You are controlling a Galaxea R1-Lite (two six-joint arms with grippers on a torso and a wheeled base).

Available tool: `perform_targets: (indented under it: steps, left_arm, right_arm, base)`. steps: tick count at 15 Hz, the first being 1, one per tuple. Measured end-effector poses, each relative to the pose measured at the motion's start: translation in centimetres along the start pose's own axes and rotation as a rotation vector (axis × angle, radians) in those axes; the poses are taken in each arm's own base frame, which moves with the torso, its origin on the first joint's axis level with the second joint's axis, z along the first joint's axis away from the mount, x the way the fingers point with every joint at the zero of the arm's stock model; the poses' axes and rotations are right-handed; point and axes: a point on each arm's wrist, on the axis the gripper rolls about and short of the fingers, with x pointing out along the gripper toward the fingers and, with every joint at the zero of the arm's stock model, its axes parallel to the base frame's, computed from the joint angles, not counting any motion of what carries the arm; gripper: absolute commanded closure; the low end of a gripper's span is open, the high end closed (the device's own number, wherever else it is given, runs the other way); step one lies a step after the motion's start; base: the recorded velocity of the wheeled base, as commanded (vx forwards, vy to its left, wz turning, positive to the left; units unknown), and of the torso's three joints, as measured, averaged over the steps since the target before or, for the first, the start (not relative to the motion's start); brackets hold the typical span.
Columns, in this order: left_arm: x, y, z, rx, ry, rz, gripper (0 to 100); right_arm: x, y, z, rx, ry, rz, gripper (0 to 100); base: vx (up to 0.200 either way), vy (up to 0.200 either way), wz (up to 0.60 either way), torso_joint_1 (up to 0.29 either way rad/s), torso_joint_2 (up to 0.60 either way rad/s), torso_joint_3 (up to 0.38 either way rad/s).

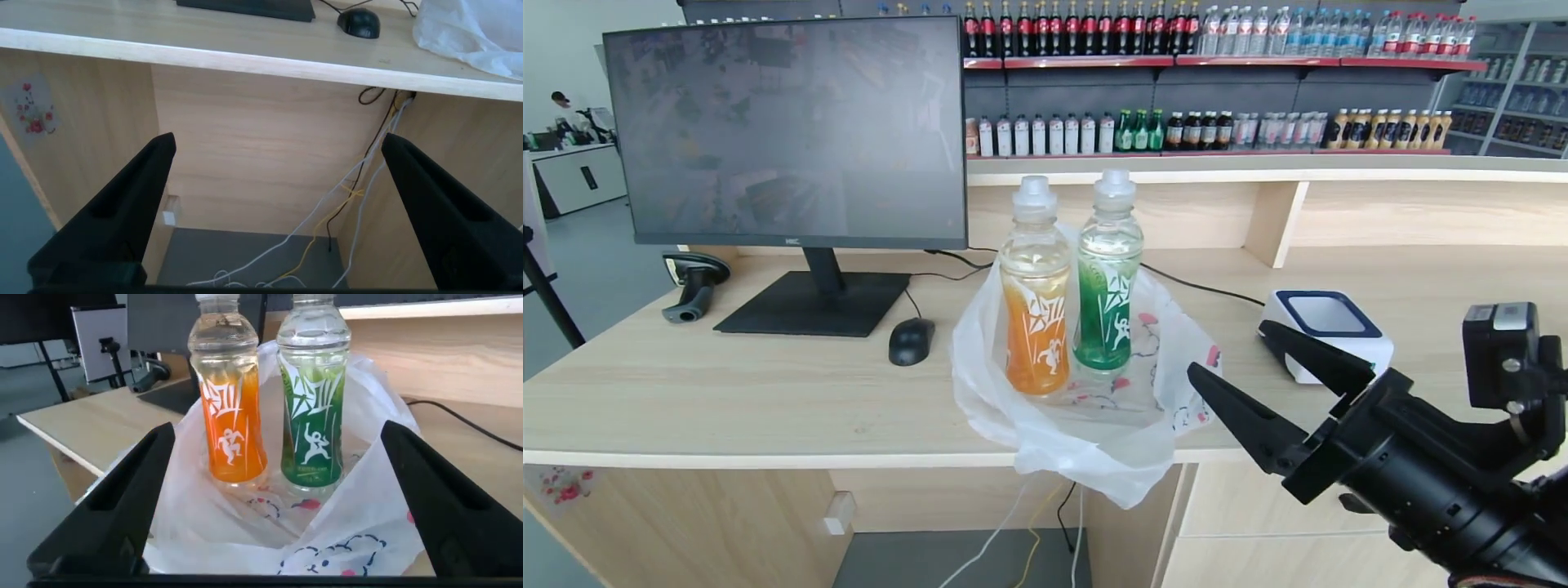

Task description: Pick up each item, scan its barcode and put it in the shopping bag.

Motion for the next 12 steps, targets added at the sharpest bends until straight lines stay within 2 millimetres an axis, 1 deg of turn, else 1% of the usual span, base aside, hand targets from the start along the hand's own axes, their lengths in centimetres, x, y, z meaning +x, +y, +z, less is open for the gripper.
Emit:
perform_targets:
  steps: [1, 3, 6, 12]
  left_arm:
    - [0.0, 0.0, 0.0, 0.0, -0.001, 0.0, 0]
    - [0.0, 0.0, 0.0, 0.0, 0.0, 0.0, 0]
    - [0.0, 0.0, 0.0, 0.0, 0.002, 0.0, 0]
    - [0.0, 0.0, 0.0, 0.0, 0.0, 0.0, 0]
  right_arm:
    - [-0.3, 0.0, 0.1, 0.001, 0.0, -0.001, 0]
    - [-0.6, -0.1, 0.3, 0.002, -0.01, -0.002, 0]
    - [-1.0, -0.8, 0.1, -0.007, 0.003, -0.036, 0]
    - [-1.0, -1.1, -0.2, -0.011, 0.018, -0.049, 0]
  base:
    - [0.0, 0.0, 0.0, 0.0, 0.0, 0.0]
    - [0.0, -0.2, 0.0, -0.005, 0.01, 0.01]
    - [0.0, -0.2, 0.0, 0.015, 0.01, 0.001]
    - [0.0, -0.2, 0.0, 0.003, 0.0, -0.002]
